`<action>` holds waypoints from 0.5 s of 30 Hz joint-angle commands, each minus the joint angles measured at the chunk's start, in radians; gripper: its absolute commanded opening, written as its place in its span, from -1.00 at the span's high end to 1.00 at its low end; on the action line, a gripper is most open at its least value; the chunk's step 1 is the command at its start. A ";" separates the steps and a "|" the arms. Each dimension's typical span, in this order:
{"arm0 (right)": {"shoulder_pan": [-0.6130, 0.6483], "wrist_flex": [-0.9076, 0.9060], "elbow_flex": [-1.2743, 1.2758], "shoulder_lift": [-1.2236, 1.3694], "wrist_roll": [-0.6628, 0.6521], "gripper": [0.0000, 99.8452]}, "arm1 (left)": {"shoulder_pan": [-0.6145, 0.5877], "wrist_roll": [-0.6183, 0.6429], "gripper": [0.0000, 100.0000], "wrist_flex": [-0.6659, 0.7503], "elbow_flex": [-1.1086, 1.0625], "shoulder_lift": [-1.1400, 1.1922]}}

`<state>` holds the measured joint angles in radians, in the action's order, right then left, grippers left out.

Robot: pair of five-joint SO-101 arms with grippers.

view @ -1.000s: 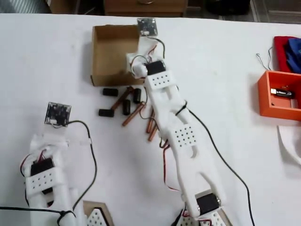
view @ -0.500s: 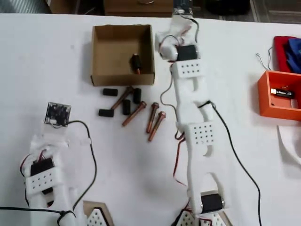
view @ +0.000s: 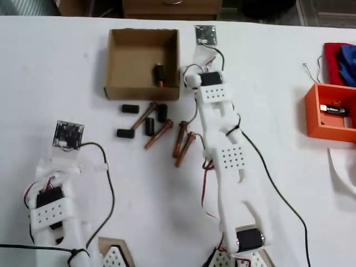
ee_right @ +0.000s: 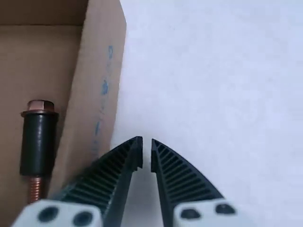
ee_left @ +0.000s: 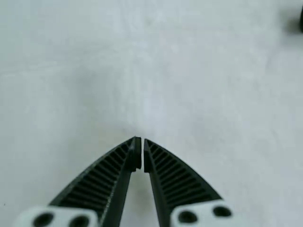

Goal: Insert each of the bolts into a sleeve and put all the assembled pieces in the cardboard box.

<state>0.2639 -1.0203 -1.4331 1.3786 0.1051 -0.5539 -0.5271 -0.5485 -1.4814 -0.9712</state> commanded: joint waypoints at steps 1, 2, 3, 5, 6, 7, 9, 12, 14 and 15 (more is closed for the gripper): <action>0.044 0.030 -0.006 -0.018 -0.006 0.96 | 0.009 -0.006 0.92 0.018 0.002 -0.009; 0.044 0.031 -0.006 -0.018 -0.006 0.96 | 0.009 -0.006 0.92 0.018 0.002 -0.009; 0.044 0.031 -0.006 -0.018 -0.006 0.96 | 0.009 -0.006 0.92 0.018 0.002 -0.009; 0.042 0.031 -0.006 -0.018 -0.009 0.96 | 0.009 -0.006 0.92 0.018 0.002 -0.009; 0.042 0.031 -0.006 -0.018 -0.011 0.96 | 0.009 -0.006 0.92 0.018 0.002 -0.009; 0.041 0.031 -0.006 -0.019 -0.011 0.96 | 0.009 -0.006 0.92 0.018 0.002 -0.009; 0.027 0.030 -0.014 -0.025 -0.011 0.96 | 0.009 -0.006 0.92 0.018 0.002 -0.009; -0.016 0.008 -0.061 -0.045 -0.011 0.96 | 0.009 -0.006 0.92 0.018 0.002 -0.009; -0.033 -0.018 -0.092 -0.059 -0.011 0.96 | 0.009 -0.006 0.92 0.018 0.002 -0.009; -0.038 -0.033 -0.115 -0.065 -0.011 0.96 | 0.009 -0.006 0.92 0.018 0.002 -0.009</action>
<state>0.2547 -1.0249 -1.4668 1.3786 0.1020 -0.5539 -0.5271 -0.5485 -1.4814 -0.9712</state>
